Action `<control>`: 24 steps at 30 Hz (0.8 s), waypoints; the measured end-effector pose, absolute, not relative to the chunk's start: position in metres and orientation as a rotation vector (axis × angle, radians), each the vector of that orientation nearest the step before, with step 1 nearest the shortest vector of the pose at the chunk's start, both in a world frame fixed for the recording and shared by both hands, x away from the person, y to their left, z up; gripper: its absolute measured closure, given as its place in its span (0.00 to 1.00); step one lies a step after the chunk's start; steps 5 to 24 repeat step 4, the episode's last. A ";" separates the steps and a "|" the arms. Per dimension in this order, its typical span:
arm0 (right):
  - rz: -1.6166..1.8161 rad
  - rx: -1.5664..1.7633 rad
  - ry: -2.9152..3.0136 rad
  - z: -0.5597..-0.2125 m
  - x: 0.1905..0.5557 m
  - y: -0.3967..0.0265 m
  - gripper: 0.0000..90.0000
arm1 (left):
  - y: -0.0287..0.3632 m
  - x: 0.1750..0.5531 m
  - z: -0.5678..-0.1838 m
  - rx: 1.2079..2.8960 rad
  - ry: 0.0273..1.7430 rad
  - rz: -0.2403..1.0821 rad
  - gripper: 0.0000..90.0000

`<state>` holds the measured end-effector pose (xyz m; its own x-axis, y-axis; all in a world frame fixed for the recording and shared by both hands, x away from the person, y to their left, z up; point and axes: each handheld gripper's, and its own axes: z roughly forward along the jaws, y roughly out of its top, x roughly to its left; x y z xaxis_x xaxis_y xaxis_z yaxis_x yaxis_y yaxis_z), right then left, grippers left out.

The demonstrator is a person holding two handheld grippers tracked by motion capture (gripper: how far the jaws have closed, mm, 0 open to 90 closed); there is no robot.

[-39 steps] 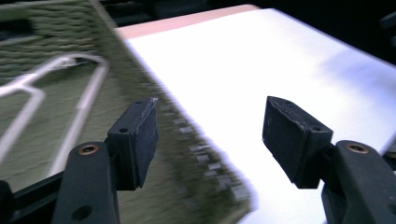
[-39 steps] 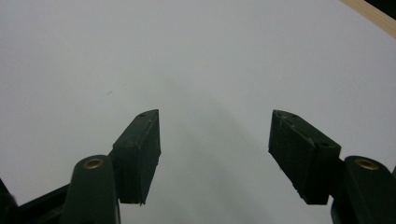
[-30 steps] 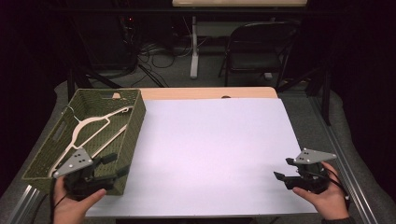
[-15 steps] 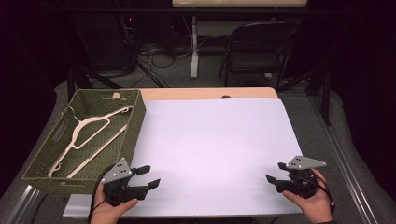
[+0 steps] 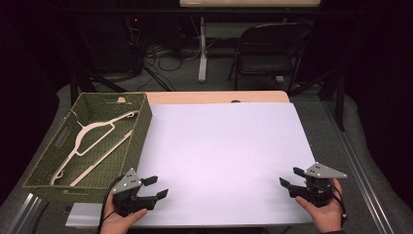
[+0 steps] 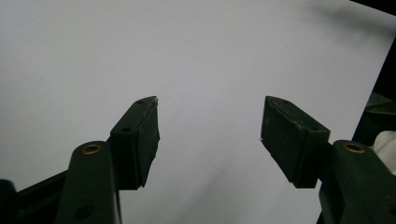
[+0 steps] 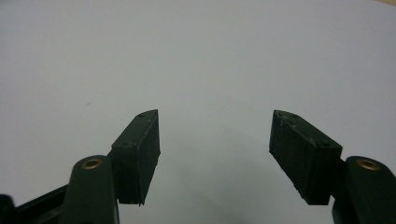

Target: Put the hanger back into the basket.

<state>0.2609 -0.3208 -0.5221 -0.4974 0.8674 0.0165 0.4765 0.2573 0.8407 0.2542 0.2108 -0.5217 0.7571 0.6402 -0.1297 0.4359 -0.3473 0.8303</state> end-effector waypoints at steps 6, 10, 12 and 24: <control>1.175 1.280 1.955 -0.523 0.262 -0.338 0.34 | 0.208 0.255 -0.525 2.000 0.811 0.265 0.38; 1.175 1.280 1.955 -0.523 0.262 -0.338 0.34 | 0.208 0.255 -0.525 2.000 0.811 0.265 0.38; 1.175 1.280 1.955 -0.523 0.262 -0.338 0.34 | 0.208 0.255 -0.525 2.000 0.811 0.265 0.38; 1.175 1.280 1.955 -0.523 0.262 -0.338 0.34 | 0.208 0.255 -0.525 2.000 0.811 0.265 0.38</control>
